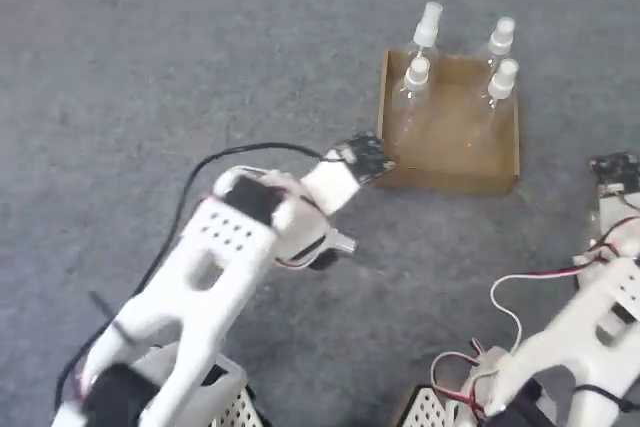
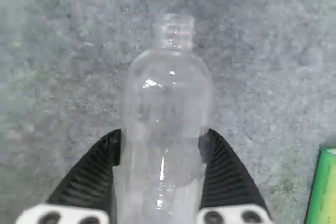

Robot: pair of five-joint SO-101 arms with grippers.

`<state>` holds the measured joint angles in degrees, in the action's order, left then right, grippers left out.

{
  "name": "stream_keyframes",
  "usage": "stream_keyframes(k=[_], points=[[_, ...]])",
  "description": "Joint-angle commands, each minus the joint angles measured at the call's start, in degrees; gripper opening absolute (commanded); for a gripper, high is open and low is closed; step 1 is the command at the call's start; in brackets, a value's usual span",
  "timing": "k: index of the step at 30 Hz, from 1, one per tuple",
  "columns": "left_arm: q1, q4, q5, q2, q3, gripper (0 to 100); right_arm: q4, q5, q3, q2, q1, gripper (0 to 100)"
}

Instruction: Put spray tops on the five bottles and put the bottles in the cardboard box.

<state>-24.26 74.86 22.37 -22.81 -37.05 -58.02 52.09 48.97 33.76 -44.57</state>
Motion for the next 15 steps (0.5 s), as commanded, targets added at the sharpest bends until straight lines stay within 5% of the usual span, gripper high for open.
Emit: stream_keyframes(k=[1, 15], points=[[-0.7, -4.48, 0.35, 5.27, 4.7, 24, 4.09, 0.79, 1.23, 2.24, -1.1, 0.6], [-1.32, -7.91, -17.67, 6.15, 1.63, 24, 3.82, -1.76, 6.59, 2.33, -0.48, 0.6]])
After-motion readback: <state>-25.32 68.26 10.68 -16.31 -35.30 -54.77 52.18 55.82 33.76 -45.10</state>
